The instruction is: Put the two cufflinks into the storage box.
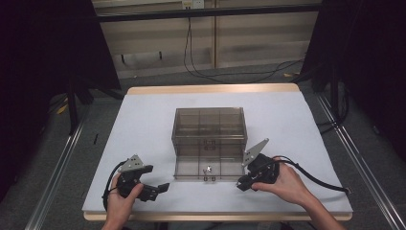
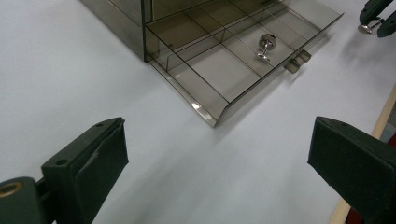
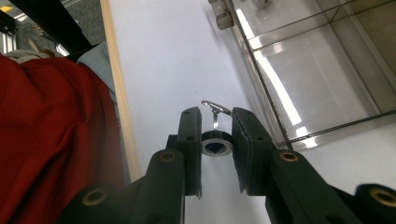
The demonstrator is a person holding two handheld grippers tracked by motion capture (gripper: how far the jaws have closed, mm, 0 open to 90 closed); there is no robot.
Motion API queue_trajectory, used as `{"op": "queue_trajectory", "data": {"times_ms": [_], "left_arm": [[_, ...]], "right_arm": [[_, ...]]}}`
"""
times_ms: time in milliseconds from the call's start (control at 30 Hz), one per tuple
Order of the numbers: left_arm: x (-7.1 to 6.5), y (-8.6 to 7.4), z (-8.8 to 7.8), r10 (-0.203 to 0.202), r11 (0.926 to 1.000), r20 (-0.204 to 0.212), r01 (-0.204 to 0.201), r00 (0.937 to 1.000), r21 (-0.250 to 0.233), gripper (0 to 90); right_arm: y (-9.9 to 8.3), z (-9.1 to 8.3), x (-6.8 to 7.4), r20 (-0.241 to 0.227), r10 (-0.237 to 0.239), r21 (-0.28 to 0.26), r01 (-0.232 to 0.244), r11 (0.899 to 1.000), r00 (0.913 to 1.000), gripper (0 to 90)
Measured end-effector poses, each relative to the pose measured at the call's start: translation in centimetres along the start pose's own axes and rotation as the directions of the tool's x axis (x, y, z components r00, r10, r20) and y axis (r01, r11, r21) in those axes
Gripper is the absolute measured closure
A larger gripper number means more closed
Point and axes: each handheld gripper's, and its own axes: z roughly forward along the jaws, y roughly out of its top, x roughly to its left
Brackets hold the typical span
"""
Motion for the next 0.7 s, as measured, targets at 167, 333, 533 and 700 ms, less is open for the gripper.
{"op": "queue_trajectory", "data": {"times_ms": [167, 333, 533, 700], "left_arm": [[0.03, 0.02, -0.04, 0.002, 1.0000, -0.003, -0.002, 1.0000, 0.005, 4.5], [0.10, 0.01, -0.06, 0.002, 1.0000, -0.003, -0.002, 1.0000, -0.002, 4.4], [0.12, 0.04, 0.00, 0.004, 1.0000, 0.000, -0.004, 1.0000, 0.005, 4.5], [0.15, 0.05, 0.03, 0.004, 1.0000, 0.002, -0.004, 1.0000, 0.002, 4.5]], "right_arm": [[0.08, -0.21, -0.20, 0.003, -0.013, -0.037, 0.014, 0.999, 0.9999, 74.1], [0.15, -0.37, -0.26, -0.002, -0.012, -0.062, 0.012, 0.998, 0.9999, 74.1], [0.30, -0.68, -0.34, -0.007, -0.005, -0.092, 0.005, 0.996, 1.0000, 74.2], [0.45, -0.71, -0.56, -0.009, -0.002, -0.101, 0.001, 0.995, 1.0000, 74.2]]}}
